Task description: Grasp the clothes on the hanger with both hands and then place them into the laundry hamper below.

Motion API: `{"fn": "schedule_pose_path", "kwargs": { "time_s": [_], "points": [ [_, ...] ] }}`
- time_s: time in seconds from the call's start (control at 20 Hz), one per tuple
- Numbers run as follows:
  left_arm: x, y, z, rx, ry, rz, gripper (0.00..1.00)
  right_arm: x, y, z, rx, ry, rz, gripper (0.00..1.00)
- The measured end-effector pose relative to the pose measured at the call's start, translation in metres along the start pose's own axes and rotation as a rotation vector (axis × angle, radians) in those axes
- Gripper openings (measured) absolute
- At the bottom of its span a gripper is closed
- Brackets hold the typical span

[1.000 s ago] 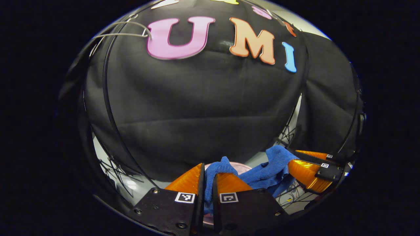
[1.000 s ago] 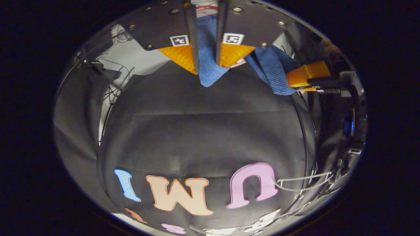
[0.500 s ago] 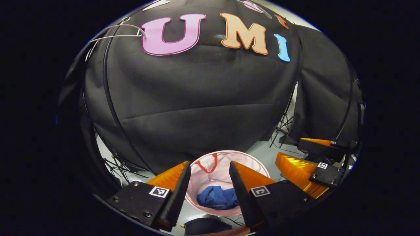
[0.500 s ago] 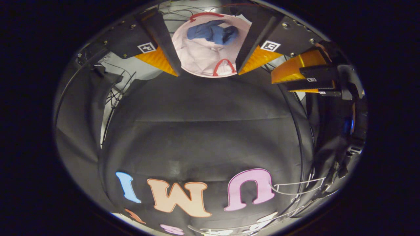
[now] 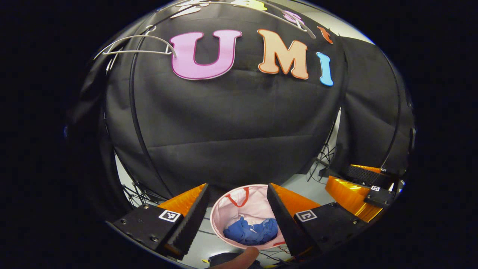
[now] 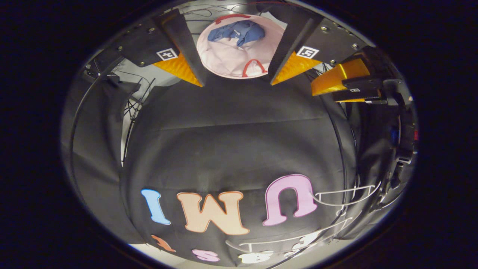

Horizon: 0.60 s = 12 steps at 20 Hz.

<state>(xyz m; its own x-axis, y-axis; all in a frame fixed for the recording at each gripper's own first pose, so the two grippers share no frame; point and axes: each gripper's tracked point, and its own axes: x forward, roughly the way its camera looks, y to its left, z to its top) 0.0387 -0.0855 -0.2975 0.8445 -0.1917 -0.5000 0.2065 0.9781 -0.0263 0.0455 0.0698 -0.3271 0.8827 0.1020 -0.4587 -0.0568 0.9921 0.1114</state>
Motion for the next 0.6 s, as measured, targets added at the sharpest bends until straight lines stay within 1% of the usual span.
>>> {"fn": "schedule_pose_path", "kwargs": {
  "time_s": [0.15,0.2,0.25,0.3,0.35,0.5,0.6],
  "points": [
    [-0.010,0.004,0.025,0.006,-0.041,0.009,0.97,-0.007,-0.010,0.026,0.015,-0.041,-0.021,1.00],
    [-0.013,0.007,0.038,0.002,-0.067,0.020,0.96,-0.011,-0.017,0.036,0.022,-0.057,-0.041,0.96],
    [-0.018,0.010,0.052,0.002,-0.094,0.030,0.98,-0.014,-0.020,0.049,0.029,-0.080,-0.045,0.96],
    [-0.023,0.012,0.066,0.004,-0.122,0.040,0.96,-0.018,-0.020,0.062,0.037,-0.103,-0.044,1.00],
    [-0.028,0.011,0.079,0.010,-0.148,0.038,0.97,-0.023,-0.021,0.076,0.041,-0.125,-0.039,1.00],
    [-0.048,0.010,0.113,0.028,-0.206,0.040,0.97,-0.042,-0.026,0.114,0.036,-0.184,-0.045,1.00],
    [-0.062,0.007,0.134,0.028,-0.249,0.042,0.95,-0.059,-0.023,0.140,0.026,-0.223,-0.031,1.00]
  ]
}}
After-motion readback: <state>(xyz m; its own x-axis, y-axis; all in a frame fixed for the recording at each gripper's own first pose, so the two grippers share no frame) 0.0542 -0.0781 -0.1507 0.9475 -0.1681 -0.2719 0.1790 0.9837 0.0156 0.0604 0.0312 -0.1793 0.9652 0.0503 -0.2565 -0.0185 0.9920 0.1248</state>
